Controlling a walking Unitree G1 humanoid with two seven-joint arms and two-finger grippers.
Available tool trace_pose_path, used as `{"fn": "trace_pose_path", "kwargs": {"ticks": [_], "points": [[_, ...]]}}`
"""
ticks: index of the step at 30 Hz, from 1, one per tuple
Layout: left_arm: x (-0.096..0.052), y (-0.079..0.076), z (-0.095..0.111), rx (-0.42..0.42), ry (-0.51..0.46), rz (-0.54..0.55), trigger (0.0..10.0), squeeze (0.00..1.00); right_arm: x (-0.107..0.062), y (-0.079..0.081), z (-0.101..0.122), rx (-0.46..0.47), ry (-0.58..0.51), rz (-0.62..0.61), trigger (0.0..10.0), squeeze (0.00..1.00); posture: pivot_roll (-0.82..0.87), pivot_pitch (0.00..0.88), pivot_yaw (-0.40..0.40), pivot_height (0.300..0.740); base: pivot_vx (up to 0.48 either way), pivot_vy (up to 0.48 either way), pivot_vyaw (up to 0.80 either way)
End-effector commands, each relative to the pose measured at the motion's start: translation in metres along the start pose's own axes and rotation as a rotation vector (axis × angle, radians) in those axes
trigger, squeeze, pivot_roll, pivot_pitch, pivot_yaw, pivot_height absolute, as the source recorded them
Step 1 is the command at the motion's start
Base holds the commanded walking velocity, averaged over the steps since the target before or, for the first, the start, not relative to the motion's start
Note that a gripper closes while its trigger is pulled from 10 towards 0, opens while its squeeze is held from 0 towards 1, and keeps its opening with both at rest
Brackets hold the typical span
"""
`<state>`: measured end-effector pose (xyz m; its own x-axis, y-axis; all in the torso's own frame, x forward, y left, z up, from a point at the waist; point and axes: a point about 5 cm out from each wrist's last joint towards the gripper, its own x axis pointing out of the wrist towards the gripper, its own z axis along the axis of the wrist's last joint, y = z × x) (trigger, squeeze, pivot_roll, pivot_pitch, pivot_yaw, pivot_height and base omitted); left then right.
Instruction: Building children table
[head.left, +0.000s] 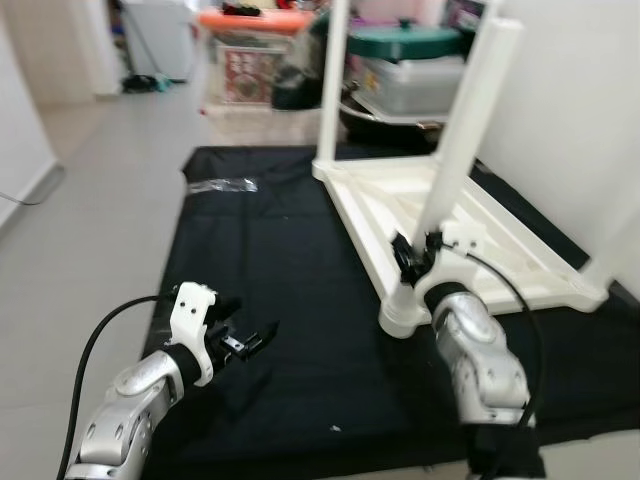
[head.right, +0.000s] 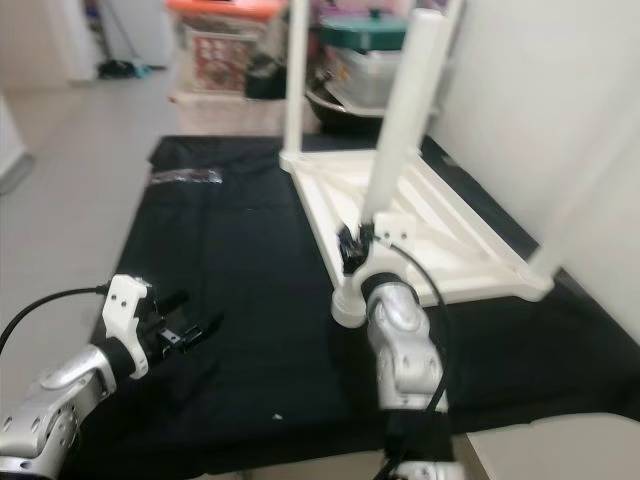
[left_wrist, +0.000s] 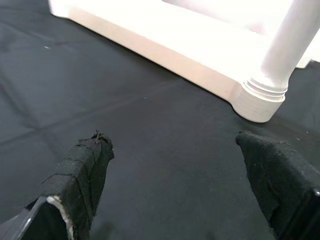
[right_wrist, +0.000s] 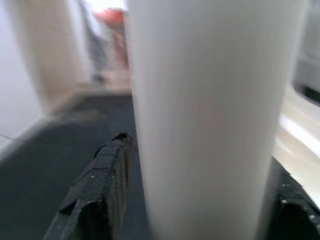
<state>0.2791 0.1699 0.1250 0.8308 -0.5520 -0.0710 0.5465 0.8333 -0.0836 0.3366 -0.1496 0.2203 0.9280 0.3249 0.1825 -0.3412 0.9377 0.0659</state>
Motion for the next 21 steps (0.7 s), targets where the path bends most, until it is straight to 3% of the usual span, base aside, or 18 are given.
{"fn": "trace_pose_path", "kwargs": {"ticks": [1, 2, 3, 6, 9, 10, 15, 16, 17, 19, 21], "points": [[0.000, 0.000, -0.002, -0.008, 0.001, 0.001, 10.0, 0.00, 0.005, 0.014, 0.022, 0.029, -0.082, 0.169, 10.0, 0.00, 0.03, 0.000, -0.077, 0.740, 0.000, 0.000, 0.00], [-0.001, 0.000, -0.003, -0.010, 0.001, 0.003, 10.0, 0.00, 0.003, 0.017, 0.033, 0.028, -0.089, 0.328, 10.0, 0.00, 0.04, 0.000, -0.083, 0.740, 0.000, 0.000, 0.00], [-0.001, 0.000, -0.003, -0.010, 0.001, 0.003, 10.0, 0.00, 0.003, 0.017, 0.033, 0.028, -0.089, 0.328, 10.0, 0.00, 0.04, 0.000, -0.083, 0.740, 0.000, 0.000, 0.00], [-0.003, -0.001, -0.005, -0.012, 0.002, 0.006, 10.0, 0.00, -0.002, 0.018, 0.041, -0.025, -0.055, 0.587, 10.0, 0.00, 0.06, 0.000, -0.100, 0.740, 0.000, 0.000, 0.00], [-0.003, -0.001, -0.005, -0.012, 0.002, 0.008, 10.0, 0.00, 0.000, 0.018, 0.034, -0.078, -0.025, 0.629, 10.0, 0.00, 0.06, 0.000, -0.100, 0.740, 0.000, 0.000, 0.00], [-0.004, -0.002, -0.005, -0.013, -0.001, 0.013, 10.0, 0.00, 0.000, 0.021, 0.023, -0.098, 0.027, 0.696, 10.0, 0.00, 0.07, 0.000, -0.110, 0.740, 0.000, 0.000, 0.00], [-0.004, -0.002, -0.004, -0.015, -0.006, 0.017, 10.0, 0.00, 0.000, 0.036, -0.006, -0.083, 0.115, 0.824, 10.0, 0.00, 0.08, 0.000, -0.115, 0.740, 0.000, 0.000, 0.00], [-0.005, -0.002, -0.004, -0.015, -0.005, 0.017, 10.0, 0.00, -0.004, 0.044, -0.011, -0.059, 0.121, 0.885, 3.1, 0.00, 0.09, 0.000, -0.118, 0.740, 0.000, 0.000, 0.00], [-0.006, -0.002, -0.004, -0.015, -0.005, 0.017, 10.0, 0.00, -0.007, 0.049, -0.014, -0.041, 0.124, 0.927, 0.0, 0.00, 0.09, 0.000, -0.117, 0.740, 0.000, 0.000, 0.00], [-0.007, -0.001, -0.004, -0.014, 0.000, 0.023, 10.0, 0.00, -0.004, 0.054, -0.015, 0.010, 0.091, 0.863, 0.0, 0.00, 0.08, 0.000, -0.114, 0.740, 0.000, 0.000, 0.00], [-0.010, 0.001, -0.005, -0.011, 0.007, 0.029, 10.0, 0.00, 0.012, 0.049, -0.026, 0.029, 0.091, 0.577, 0.0, 0.00, 0.08, 0.000, -0.113, 0.740, 0.000, 0.000, 0.00]]}}
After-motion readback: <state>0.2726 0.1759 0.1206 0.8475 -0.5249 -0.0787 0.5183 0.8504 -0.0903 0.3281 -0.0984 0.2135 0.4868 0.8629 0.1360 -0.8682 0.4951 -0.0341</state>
